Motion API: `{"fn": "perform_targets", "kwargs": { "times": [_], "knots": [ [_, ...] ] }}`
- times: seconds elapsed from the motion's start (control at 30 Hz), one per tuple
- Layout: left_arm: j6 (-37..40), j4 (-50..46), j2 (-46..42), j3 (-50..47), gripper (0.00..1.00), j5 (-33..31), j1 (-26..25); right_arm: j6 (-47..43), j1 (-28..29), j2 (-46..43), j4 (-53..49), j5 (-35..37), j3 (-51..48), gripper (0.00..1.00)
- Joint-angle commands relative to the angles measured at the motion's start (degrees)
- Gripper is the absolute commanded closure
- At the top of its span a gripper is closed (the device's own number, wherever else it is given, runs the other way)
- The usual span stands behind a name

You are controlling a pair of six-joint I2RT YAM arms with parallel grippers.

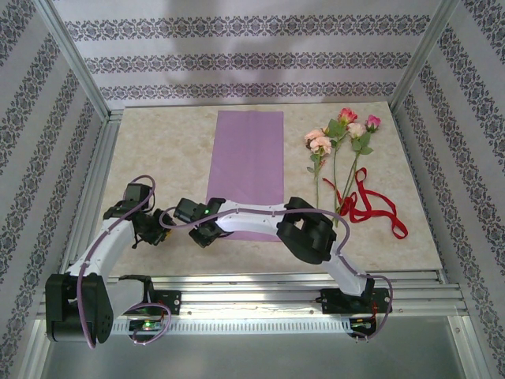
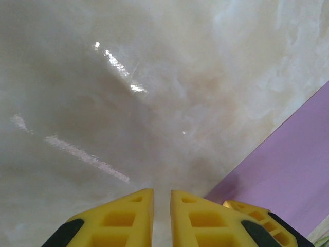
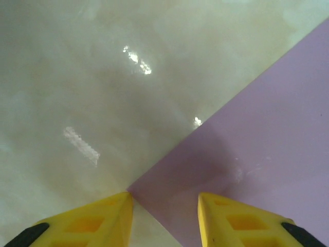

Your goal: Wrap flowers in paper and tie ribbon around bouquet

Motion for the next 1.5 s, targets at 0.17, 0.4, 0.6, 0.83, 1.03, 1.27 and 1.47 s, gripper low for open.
{"fn": "perform_targets", "kwargs": {
  "times": [0.17,0.4,0.6,0.83,1.03,1.27,1.47],
  "knots": [
    [-0.7,-2.6,-0.9,-0.4,0.85,0.4,0.7,1.2,-0.5,2.9,-2.9,0.0,1.3,0.79],
    [-0.4,-2.4,-0.8,-0.2,0.85,1.2,0.6,1.7,-1.2,0.4,-2.3,-1.4,1.1,0.98],
    [-0.5,-1.3,-0.6,-0.8,0.83,4.5,0.6,2.9,-4.1,-3.6,1.4,-12.4,-2.1,0.95],
    [-2.1,0.8,-0.9,-3.0,0.80,9.1,0.5,7.5,-9.6,-5.6,8.2,-28.7,-8.3,0.84],
    [-2.3,1.0,-1.2,-3.4,0.80,10.1,0.5,7.4,-11.3,-4.7,7.8,-30.6,-9.2,0.81],
    [-2.6,1.2,-1.4,-3.7,0.80,11.0,0.3,8.2,-11.8,-4.5,8.0,-30.9,-9.8,0.91],
    [-2.8,1.3,-1.3,-3.6,0.80,11.2,0.0,7.9,-11.7,-6.3,7.4,-28.3,-10.1,0.91]
  ]
}}
